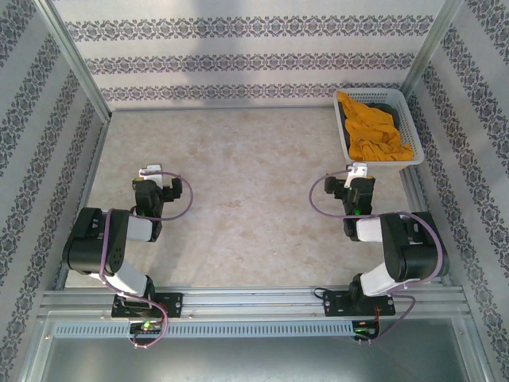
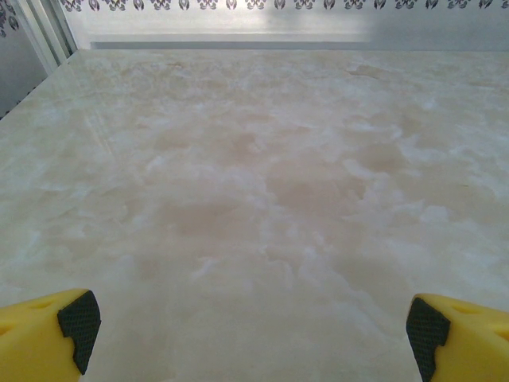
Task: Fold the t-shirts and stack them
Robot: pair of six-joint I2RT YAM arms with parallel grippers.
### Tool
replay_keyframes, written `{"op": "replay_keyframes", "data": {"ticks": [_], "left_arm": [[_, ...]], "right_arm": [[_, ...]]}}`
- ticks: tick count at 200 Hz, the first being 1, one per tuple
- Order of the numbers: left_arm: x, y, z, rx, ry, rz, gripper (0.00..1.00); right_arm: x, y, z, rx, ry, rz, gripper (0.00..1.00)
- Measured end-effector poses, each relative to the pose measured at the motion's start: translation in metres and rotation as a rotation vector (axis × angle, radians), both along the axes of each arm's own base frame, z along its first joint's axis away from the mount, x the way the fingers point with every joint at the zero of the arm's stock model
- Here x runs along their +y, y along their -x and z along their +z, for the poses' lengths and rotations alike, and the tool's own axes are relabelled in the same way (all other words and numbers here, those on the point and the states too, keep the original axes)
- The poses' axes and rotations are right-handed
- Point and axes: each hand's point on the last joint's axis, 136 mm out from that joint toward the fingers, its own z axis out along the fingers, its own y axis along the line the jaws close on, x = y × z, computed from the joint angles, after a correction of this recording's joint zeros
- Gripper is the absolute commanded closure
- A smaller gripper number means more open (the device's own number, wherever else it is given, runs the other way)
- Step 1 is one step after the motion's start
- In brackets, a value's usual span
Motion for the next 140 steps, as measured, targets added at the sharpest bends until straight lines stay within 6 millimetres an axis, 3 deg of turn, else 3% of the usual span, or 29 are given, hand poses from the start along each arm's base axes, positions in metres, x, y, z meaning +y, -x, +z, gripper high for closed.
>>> {"op": "replay_keyframes", "data": {"ticks": [58,83,95,112,130,140], "left_arm": [[0.0,0.0,0.0,0.0,0.0,-0.001,0.0],[-0.006,0.006,0.009,0.016,-0.047,0.009,0.0],[-0.02,0.009,0.035,-0.015,-0.072,-0.006,0.0],[-0.027,0.007,0.106,-0.149,-0.013,0.055,0.0],[-0.007,0.006,0.176,-0.256,0.163,0.193,0.0],[0.012,0.006,0.2,-0.303,0.277,0.241,0.0]], "right_arm": [[0.0,0.0,0.001,-0.003,0.0,0.001,0.02],[0.018,0.003,0.017,0.009,0.059,0.026,0.02],[0.035,0.0,0.054,-0.035,0.064,0.043,0.02],[0.05,-0.011,0.13,-0.111,-0.047,0.06,0.02],[0.032,-0.02,0.221,-0.261,-0.252,0.039,0.02],[0.013,-0.024,0.245,-0.287,-0.338,-0.004,0.02]]}}
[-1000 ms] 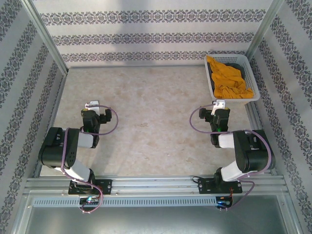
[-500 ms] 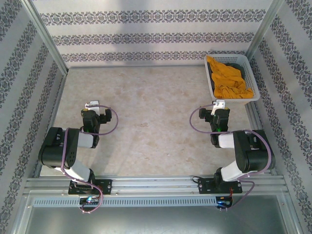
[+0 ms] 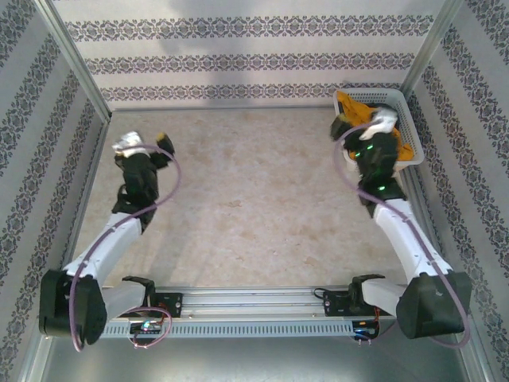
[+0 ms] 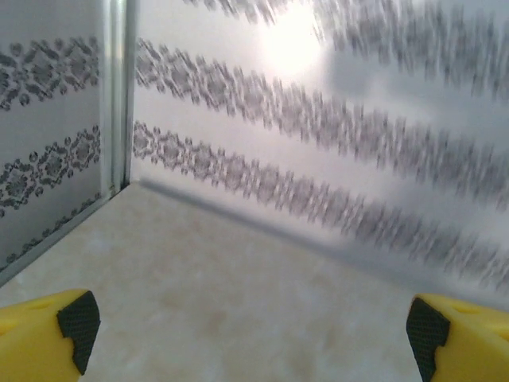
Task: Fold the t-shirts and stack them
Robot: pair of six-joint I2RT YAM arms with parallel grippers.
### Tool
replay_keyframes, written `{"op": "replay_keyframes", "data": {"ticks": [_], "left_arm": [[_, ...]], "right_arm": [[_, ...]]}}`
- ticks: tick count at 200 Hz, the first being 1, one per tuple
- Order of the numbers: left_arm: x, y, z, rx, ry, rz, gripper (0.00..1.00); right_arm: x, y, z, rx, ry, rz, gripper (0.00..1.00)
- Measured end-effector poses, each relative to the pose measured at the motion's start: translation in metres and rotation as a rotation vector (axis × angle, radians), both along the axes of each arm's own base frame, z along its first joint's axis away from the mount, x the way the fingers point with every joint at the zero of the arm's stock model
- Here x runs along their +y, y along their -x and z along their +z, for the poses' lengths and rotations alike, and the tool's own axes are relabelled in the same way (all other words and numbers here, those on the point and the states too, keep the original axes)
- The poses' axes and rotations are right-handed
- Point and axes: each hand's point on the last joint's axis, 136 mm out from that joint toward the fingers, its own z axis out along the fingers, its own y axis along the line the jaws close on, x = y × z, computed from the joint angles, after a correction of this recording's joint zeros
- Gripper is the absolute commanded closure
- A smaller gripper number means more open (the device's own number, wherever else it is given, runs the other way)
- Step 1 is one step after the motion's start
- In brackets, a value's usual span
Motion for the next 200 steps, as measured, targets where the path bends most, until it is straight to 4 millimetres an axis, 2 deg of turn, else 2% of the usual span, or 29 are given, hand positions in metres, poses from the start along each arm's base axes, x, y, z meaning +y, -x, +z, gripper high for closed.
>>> {"op": "replay_keyframes", "data": {"ticks": [10,17,23,30,48,71,87,100,116,131,142,153,157,172,182,200], "left_arm": [[0.022,-0.003,0.006,-0.003,0.108,0.036,0.0],[0.035,-0.007,0.004,0.016,0.172,0.06,0.0],[0.038,-0.013,0.001,0.038,0.219,0.058,0.0],[0.033,-0.023,-0.008,0.083,0.266,0.035,0.0],[-0.011,-0.049,-0.041,0.241,0.368,-0.089,0.0],[-0.09,-0.053,-0.066,0.394,0.425,-0.276,0.02],[-0.144,-0.047,-0.066,0.446,0.446,-0.407,0.07],[-0.179,-0.04,-0.062,0.465,0.463,-0.494,0.13],[-0.207,-0.031,-0.059,0.481,0.485,-0.567,0.18],[-0.222,-0.025,-0.059,0.494,0.504,-0.601,0.23],[-0.229,-0.021,-0.059,0.501,0.522,-0.616,0.27],[-0.231,-0.018,-0.06,0.506,0.531,-0.621,0.31],[-0.231,-0.017,-0.06,0.507,0.537,-0.621,0.33],[-0.229,-0.011,-0.063,0.512,0.548,-0.614,0.41],[-0.227,-0.007,-0.063,0.512,0.555,-0.611,0.46],[-0.224,-0.003,-0.058,0.499,0.556,-0.611,0.52]], "right_arm": [[-0.019,-0.008,0.01,0.032,-0.059,-0.061,0.02],[-0.024,-0.016,0.012,0.065,-0.086,-0.088,0.03],[-0.026,-0.026,0.007,0.111,-0.108,-0.102,0.05],[-0.028,-0.035,-0.003,0.164,-0.127,-0.12,0.07],[-0.034,-0.06,-0.043,0.332,-0.169,-0.166,0.16],[-0.057,-0.083,-0.103,0.532,-0.207,-0.248,0.2],[-0.074,-0.093,-0.144,0.672,-0.199,-0.31,0.2],[-0.087,-0.099,-0.17,0.766,-0.182,-0.359,0.19],[-0.1,-0.103,-0.198,0.868,-0.162,-0.398,0.19],[-0.106,-0.107,-0.222,0.953,-0.147,-0.412,0.22],[-0.109,-0.11,-0.239,1.004,-0.131,-0.407,0.29],[-0.108,-0.11,-0.255,1.052,-0.126,-0.397,0.4],[-0.107,-0.11,-0.26,1.066,-0.126,-0.395,0.46],[-0.105,-0.108,-0.274,1.104,-0.129,-0.383,0.83],[-0.103,-0.109,-0.275,1.107,-0.137,-0.375,0.99],[-0.1,-0.109,-0.269,1.075,-0.152,-0.375,1.0]]}}
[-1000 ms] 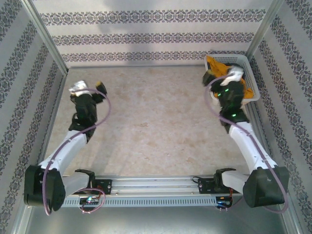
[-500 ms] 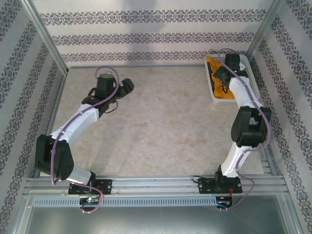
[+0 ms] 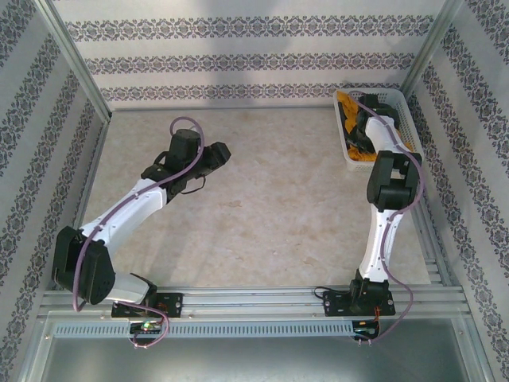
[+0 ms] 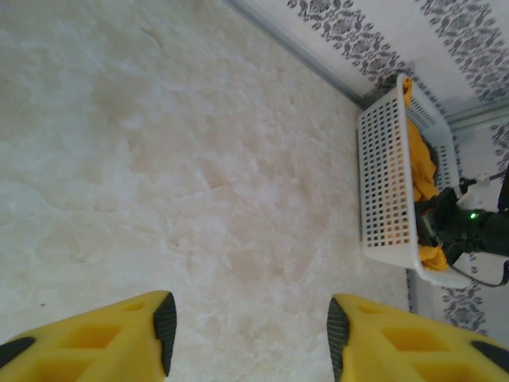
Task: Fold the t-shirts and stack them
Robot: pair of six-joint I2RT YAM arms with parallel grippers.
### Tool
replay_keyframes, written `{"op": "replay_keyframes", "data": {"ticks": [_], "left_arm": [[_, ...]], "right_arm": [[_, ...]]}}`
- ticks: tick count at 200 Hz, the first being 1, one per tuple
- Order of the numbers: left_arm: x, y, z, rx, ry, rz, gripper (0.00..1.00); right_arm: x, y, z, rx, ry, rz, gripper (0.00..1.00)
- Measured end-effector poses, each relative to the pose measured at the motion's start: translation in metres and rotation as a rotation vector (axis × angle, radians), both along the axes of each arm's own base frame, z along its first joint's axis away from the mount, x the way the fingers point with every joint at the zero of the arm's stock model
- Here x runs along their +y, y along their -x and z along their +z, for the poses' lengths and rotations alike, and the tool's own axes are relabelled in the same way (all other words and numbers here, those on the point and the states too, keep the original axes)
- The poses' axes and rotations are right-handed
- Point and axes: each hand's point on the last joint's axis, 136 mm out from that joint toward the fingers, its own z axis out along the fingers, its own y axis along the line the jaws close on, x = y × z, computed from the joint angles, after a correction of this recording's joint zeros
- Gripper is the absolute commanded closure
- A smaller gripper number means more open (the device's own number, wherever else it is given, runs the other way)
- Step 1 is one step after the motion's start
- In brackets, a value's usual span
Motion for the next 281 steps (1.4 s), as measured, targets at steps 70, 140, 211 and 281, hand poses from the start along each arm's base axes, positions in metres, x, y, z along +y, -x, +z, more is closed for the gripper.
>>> {"op": "replay_keyframes", "data": {"ticks": [70,140,211,281], "left_arm": [[0.002,0.002,0.011,-0.027,0.007,0.006,0.55],[0.02,0.002,-0.017,0.06,-0.072,0.065,0.5],[0.111,0.032,0.01,0.053,-0.231,0.348,0.41],[0.151,0.082,0.009,0.066,-0.284,0.453,0.36]], "right_arm": [[0.036,0.016,0.196,-0.485,0.149,0.026,1.0],[0.134,0.046,0.384,-0.968,0.145,0.155,1.0],[0.436,0.092,0.303,-0.871,-0.088,0.708,0.55],[0.49,0.091,0.136,-0.478,-0.261,0.916,0.31]]}}
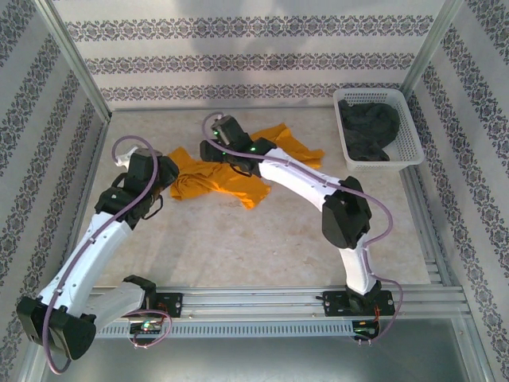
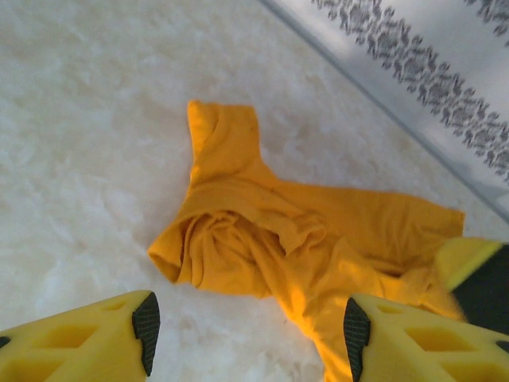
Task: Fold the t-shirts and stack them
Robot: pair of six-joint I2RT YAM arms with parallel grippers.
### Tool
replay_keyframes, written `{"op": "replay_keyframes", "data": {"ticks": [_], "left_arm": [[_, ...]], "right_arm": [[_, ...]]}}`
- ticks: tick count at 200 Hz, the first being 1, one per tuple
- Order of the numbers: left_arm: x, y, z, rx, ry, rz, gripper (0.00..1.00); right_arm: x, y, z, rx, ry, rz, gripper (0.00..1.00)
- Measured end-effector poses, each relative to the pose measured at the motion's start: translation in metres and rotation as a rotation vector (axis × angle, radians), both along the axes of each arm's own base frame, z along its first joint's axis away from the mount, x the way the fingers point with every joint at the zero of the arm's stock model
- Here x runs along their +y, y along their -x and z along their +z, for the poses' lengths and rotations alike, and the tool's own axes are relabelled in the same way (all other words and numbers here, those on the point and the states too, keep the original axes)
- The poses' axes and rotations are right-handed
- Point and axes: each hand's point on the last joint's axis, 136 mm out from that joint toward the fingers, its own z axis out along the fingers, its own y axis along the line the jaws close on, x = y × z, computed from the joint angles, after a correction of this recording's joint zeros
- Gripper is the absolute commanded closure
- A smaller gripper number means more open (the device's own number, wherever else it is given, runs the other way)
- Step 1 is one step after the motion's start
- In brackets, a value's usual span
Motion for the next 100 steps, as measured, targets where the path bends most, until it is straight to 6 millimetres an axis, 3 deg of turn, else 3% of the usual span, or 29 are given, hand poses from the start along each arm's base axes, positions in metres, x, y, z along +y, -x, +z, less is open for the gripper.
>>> {"op": "replay_keyframes", "data": {"ticks": [15,30,48,61,80,100], "left_arm": [[-0.008,0.002,-0.017,0.042,0.036,-0.029,0.36],[-0.022,0.001,-0.039,0.099,0.099,-0.059,0.37],[-0.042,-0.008,-0.069,0.172,0.201,-0.081,0.37],[-0.058,-0.017,-0.093,0.232,0.271,-0.088,0.37],[-0.083,-0.034,-0.121,0.302,0.341,-0.106,0.37],[-0.117,-0.054,-0.142,0.35,0.391,-0.148,0.38]], "right_arm": [[-0.037,-0.008,-0.002,0.028,-0.005,-0.057,0.32],[-0.088,-0.02,-0.01,0.067,-0.009,-0.157,0.33],[-0.155,-0.034,-0.03,0.123,-0.005,-0.297,0.34],[-0.193,-0.041,-0.047,0.166,0.002,-0.378,0.34],[-0.222,-0.041,-0.07,0.236,0.0,-0.432,0.34],[-0.23,-0.042,-0.088,0.295,-0.017,-0.444,0.34]]}}
